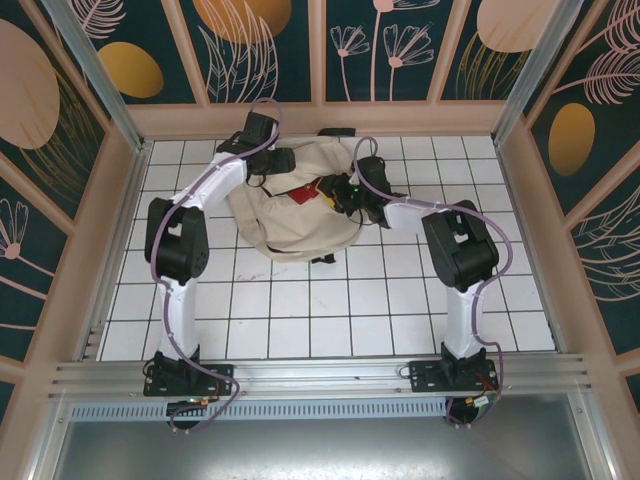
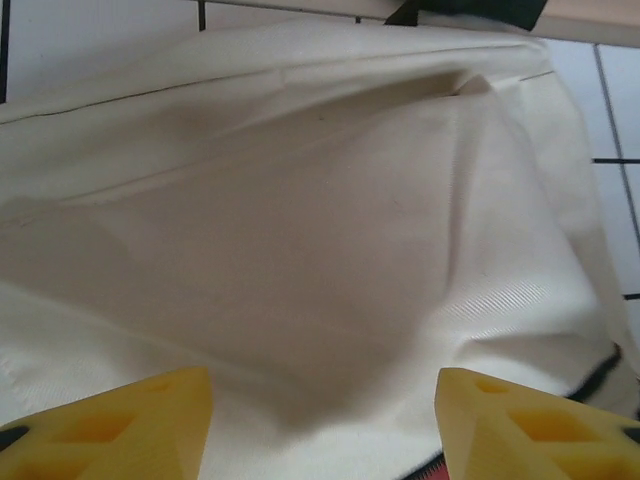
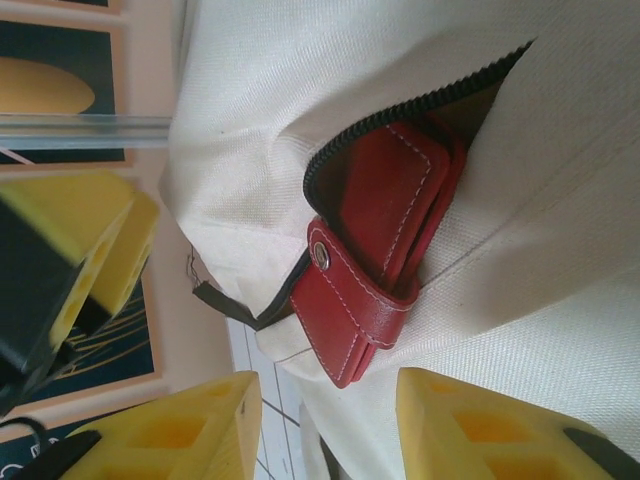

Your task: Pack books, pencil case, and school supplies into a backpack

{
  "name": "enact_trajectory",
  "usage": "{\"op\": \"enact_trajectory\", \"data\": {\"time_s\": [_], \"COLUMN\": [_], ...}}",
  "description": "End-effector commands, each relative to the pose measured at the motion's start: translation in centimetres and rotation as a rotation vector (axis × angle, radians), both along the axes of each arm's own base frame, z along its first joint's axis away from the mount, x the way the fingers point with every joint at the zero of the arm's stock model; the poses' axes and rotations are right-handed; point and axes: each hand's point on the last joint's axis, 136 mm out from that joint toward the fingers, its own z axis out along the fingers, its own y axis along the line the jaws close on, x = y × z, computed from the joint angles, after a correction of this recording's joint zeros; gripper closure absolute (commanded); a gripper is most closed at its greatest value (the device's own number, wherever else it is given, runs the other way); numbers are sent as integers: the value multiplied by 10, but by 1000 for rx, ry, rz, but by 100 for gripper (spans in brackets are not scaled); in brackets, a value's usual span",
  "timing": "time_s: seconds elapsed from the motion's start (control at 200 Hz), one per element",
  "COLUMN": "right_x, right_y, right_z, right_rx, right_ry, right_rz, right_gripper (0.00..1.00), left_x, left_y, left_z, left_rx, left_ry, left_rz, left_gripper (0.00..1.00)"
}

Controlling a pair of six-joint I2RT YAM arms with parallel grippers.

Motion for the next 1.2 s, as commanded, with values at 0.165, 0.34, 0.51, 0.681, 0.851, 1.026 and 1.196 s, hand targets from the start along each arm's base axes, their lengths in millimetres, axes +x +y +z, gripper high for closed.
{"op": "enact_trajectory", "data": {"time_s": [0.165, 0.34, 0.51, 0.681, 0.851, 1.026, 1.196], "right_x": [2, 7, 9, 10, 15, 22, 27], "right_y": [20, 20, 19, 19, 20, 25, 32], "right_z": [-5, -14, -21, -26, -30, -23, -17], "right_rx": [8, -17, -33, -46, -51, -9, 44], "right_ry": [-1, 15, 29, 36, 32, -5, -35], "right_rz": [68, 60, 48, 53, 49, 47, 56], "right_gripper": [59, 61, 62, 63, 71, 84, 97], "left_x": [2, 10, 10, 8, 12, 3, -13], "left_y": [-17, -18, -15, -18, -19, -17, -22], "left_z": [-20, -25, -48, -52, -29, 9, 43], "left_rx": [-37, -50, -10, -17, -39, -68, -152], "left_ry": [77, 73, 128, 135, 90, 39, -5], "left_rz": [16, 36, 49, 47, 51, 55, 27], "left_gripper": [54, 65, 70, 90, 100, 100, 100]}}
